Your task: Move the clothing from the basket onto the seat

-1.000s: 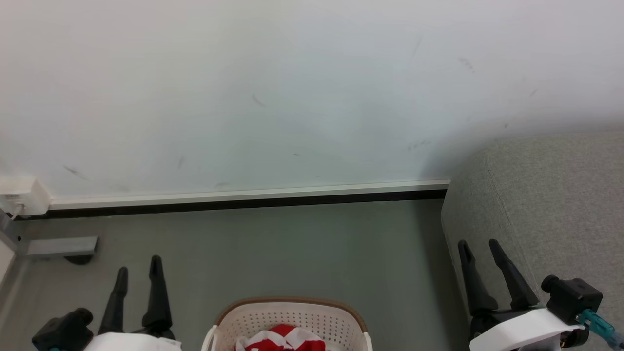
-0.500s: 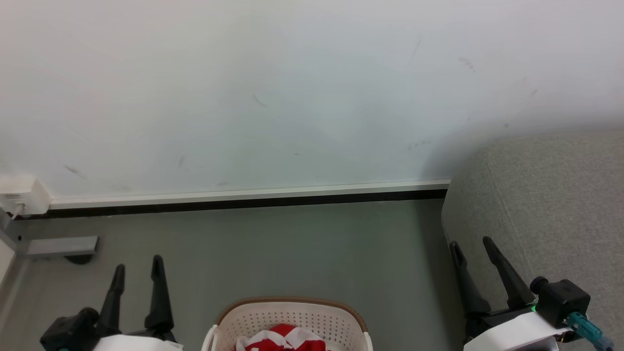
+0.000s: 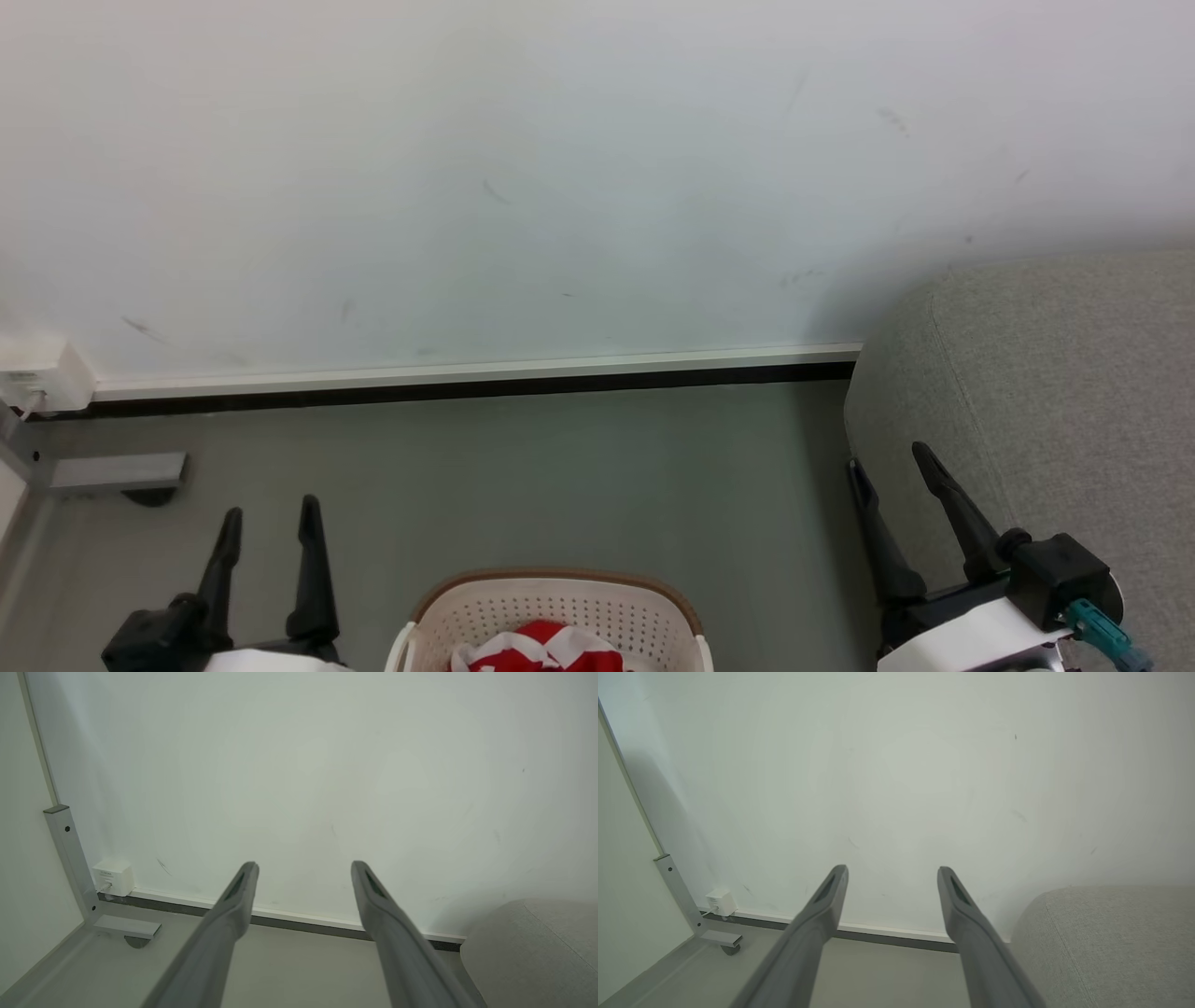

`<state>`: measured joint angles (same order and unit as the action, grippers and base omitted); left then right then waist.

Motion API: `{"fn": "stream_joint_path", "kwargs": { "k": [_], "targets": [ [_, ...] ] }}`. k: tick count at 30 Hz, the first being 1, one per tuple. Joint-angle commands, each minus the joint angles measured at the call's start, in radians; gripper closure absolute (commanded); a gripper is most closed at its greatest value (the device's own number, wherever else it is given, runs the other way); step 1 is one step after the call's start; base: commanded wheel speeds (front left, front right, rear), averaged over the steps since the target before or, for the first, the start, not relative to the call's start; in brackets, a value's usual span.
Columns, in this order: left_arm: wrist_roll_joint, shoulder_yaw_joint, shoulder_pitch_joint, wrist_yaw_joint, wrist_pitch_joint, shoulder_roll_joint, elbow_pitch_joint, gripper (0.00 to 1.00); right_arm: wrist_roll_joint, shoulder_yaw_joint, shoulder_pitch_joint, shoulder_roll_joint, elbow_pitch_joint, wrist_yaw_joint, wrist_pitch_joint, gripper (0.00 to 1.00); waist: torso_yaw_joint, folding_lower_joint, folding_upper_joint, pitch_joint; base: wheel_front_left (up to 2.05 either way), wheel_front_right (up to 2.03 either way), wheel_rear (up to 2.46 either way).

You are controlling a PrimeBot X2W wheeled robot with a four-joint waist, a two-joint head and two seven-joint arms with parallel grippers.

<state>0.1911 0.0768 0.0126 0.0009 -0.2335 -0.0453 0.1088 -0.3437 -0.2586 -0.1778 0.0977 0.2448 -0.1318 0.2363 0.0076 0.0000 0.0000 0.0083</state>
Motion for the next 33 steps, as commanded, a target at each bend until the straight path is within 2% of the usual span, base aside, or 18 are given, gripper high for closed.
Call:
{"fn": "stream_joint_path", "kwargs": {
  "k": [1,14,33],
  "targets": [
    [-0.029,0.001,-0.011,0.001,-0.011,-0.008,0.000,0.00,0.027,-0.006,-0.011,0.003,-0.003,0.002,0.008,0.00,-0.001,0.0000,0.0000,0.000,0.00,0.00,0.00],
    [-0.120,-0.004,-0.015,0.010,-0.034,-0.008,0.007,0.00,0.098,-0.001,-0.010,-0.005,-0.019,0.002,0.031,0.00,0.001,0.0000,0.0000,0.001,0.00,0.00,0.00],
    [-0.107,0.000,-0.015,0.007,-0.031,-0.008,0.007,0.00,0.085,0.009,-0.008,-0.010,-0.028,0.002,0.030,0.00,-0.006,0.0000,0.0000,0.002,0.00,0.00,0.00]
  ]
}}
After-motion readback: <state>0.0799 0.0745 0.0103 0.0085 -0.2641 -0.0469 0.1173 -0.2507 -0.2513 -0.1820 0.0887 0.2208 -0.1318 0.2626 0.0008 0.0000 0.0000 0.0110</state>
